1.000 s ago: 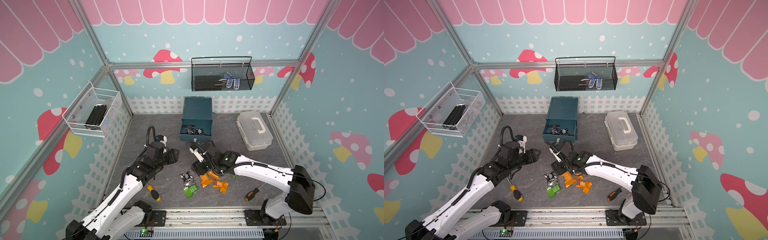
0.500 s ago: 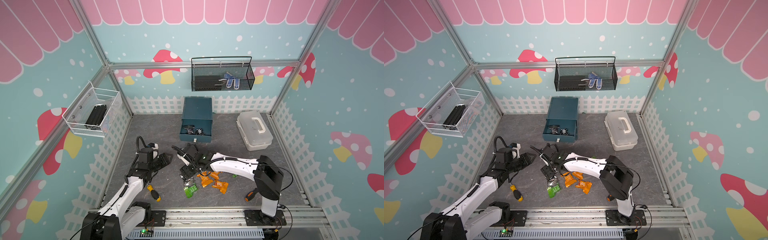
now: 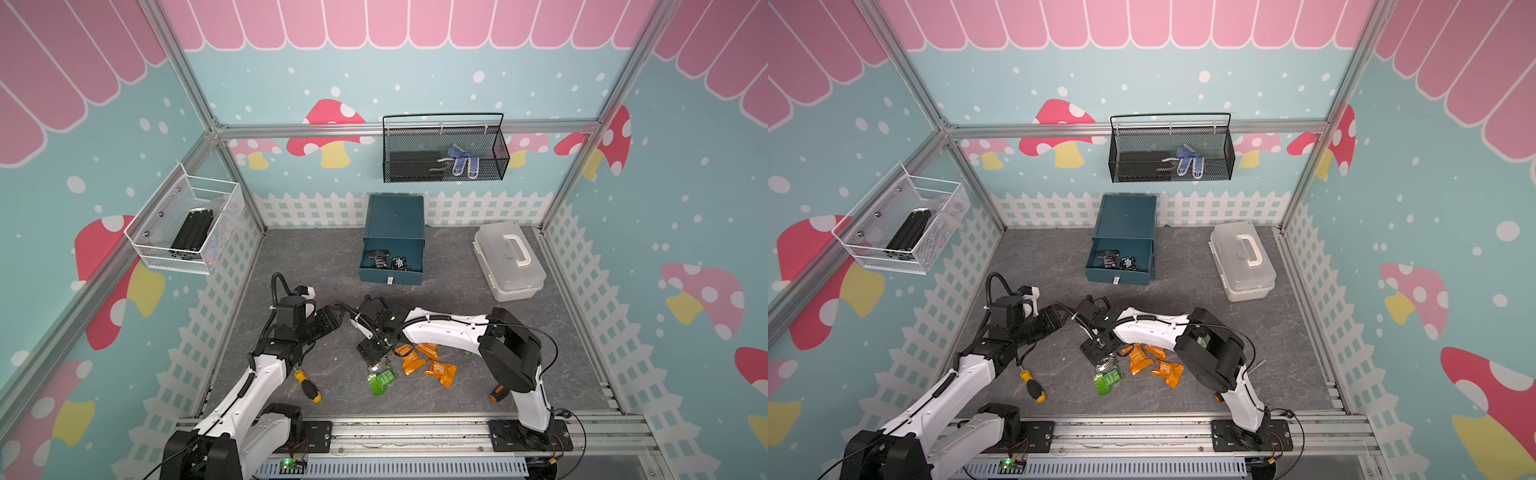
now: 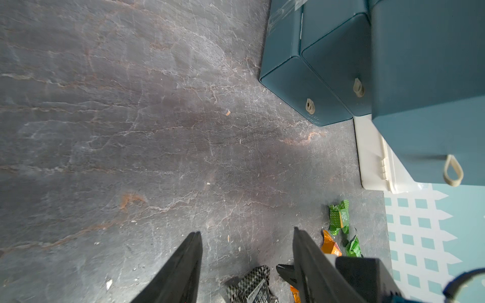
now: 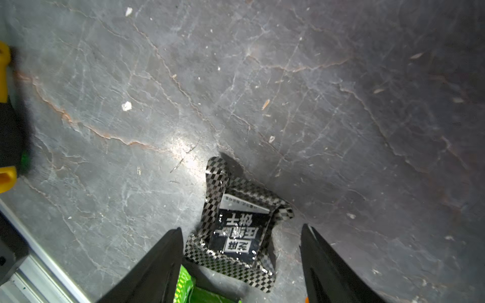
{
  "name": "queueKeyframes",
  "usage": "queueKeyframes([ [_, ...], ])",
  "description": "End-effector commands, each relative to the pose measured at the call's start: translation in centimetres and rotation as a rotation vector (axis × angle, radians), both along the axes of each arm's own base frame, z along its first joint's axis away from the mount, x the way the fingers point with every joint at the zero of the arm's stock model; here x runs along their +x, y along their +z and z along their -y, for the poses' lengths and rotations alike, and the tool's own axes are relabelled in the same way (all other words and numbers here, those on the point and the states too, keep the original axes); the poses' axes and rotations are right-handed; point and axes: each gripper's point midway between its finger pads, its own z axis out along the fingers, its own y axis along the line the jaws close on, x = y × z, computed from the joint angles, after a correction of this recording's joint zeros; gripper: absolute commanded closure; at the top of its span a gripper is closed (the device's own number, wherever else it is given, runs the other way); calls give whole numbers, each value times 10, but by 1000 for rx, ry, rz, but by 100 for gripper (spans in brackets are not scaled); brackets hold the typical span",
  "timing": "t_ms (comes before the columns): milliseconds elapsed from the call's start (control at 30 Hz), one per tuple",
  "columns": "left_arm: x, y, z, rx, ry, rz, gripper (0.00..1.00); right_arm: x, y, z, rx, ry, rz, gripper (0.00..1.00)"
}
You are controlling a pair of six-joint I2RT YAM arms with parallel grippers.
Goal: Place the cookies into the drawer by color
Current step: Pick up the cookie at the center of the board.
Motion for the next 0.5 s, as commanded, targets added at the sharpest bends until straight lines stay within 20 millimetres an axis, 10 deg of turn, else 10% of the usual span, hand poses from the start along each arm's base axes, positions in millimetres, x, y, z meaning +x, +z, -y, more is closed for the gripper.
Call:
queueKeyframes([
  [0,0,-2,-3,12,7,4,42,-8,-14,2,-48,-6,-39,28],
  [467,1,-7,-6,30,17,-7,42,-9,-28,-4,-81,5,-47,29],
])
